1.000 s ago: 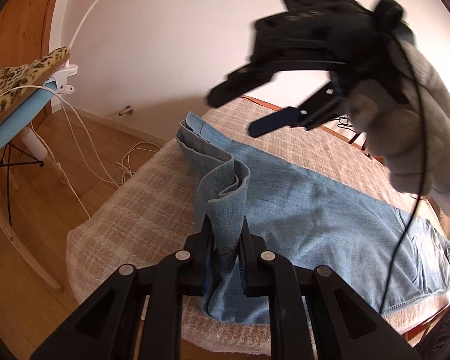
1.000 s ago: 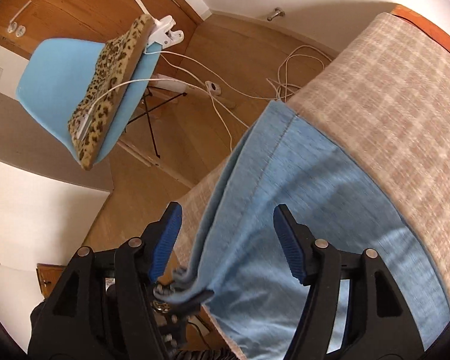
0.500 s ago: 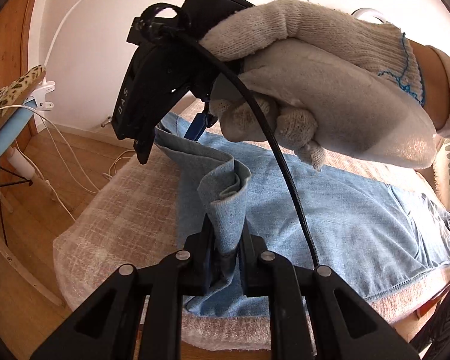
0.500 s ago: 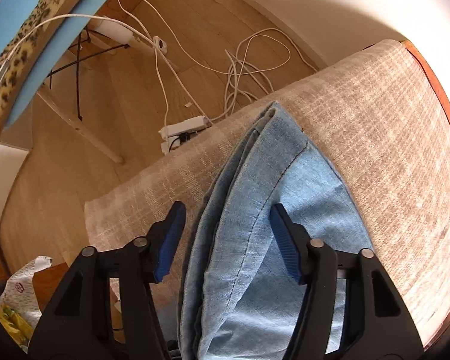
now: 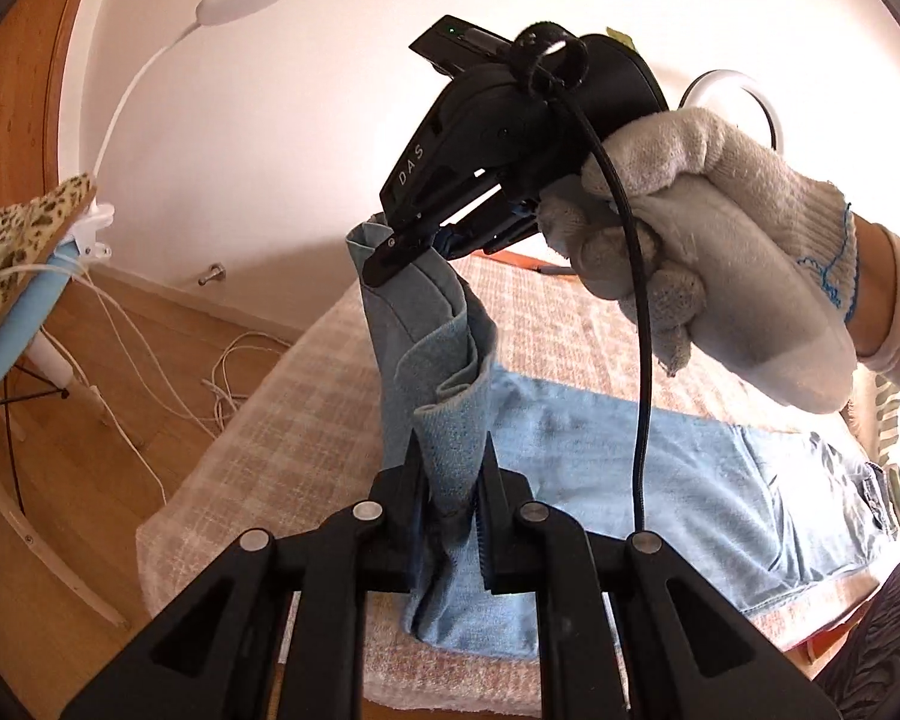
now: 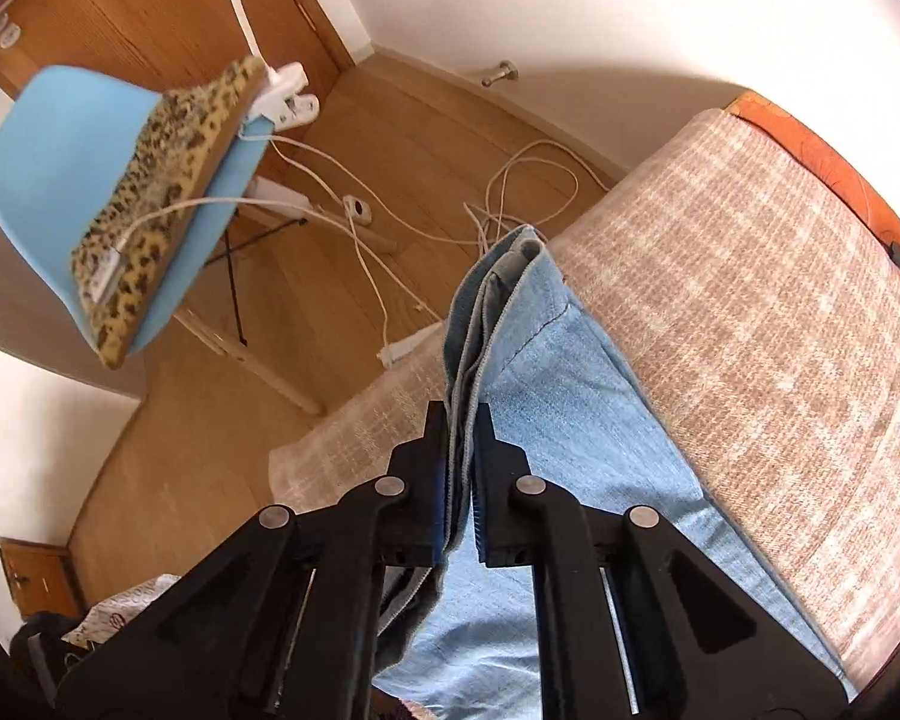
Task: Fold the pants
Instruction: 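Lift the gripped edge and fold it over the jeans with both tools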
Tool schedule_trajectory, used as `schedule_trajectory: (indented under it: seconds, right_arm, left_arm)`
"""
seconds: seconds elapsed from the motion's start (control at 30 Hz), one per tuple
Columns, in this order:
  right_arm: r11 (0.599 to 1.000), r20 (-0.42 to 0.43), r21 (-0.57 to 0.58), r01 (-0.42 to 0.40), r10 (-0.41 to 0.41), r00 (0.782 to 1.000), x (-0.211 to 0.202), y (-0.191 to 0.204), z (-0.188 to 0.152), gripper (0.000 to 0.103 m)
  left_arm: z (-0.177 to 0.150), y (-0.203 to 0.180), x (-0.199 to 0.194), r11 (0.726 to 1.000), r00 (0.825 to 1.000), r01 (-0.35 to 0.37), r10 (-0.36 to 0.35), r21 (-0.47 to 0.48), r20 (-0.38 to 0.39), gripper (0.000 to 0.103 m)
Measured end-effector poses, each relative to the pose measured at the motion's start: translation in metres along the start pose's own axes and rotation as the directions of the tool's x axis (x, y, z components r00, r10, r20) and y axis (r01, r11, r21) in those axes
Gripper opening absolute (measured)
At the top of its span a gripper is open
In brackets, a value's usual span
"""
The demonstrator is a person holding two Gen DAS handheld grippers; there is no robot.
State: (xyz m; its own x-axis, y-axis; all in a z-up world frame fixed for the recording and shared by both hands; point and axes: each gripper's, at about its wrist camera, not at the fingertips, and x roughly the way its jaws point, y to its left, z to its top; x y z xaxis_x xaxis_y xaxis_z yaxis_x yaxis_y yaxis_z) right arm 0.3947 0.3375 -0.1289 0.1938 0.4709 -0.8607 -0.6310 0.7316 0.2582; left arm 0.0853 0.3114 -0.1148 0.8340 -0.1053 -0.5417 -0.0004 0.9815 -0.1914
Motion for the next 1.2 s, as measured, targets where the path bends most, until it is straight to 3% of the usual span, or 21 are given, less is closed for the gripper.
schedule_trajectory:
  seconds: [0.27,0.5,0.7,0.93,1.2]
  right_arm:
    - [0.997,0.156,0.034,-0.064,0.058,0.986,-0.098,-0.022,-0.012,0.007]
    - [0.995,0.255,0.085,-0.061,0.037,0.966,-0.183,-0.074,-0.059,0.007]
    - [0.986,0.327,0.155,-0.055,0.001,0.945,-0.245,-0.129,-0.106,0.007]
    - [0.966,0.376,0.258,-0.029,-0.073,0.924,-0.302,-0.208,-0.184,0.007]
    - [0.917,0.376,0.398,0.013,-0.176,0.91,-0.341,-0.304,-0.29,0.007]
  left_arm:
    - [0.043,-0.066,-0.035,0.994,0.997,0.041,-0.048,0.101,0.06,0.01]
    - [0.059,-0.142,-0.039,0.976,0.99,0.124,-0.135,0.181,0.048,0.01]
    - [0.062,-0.222,-0.032,0.942,0.978,0.195,-0.206,0.275,0.013,0.01]
    - [0.044,-0.312,-0.017,0.892,0.95,0.307,-0.309,0.332,-0.047,0.01]
    - [0.012,-0.4,0.013,0.823,0.898,0.44,-0.411,0.36,-0.158,0.01]
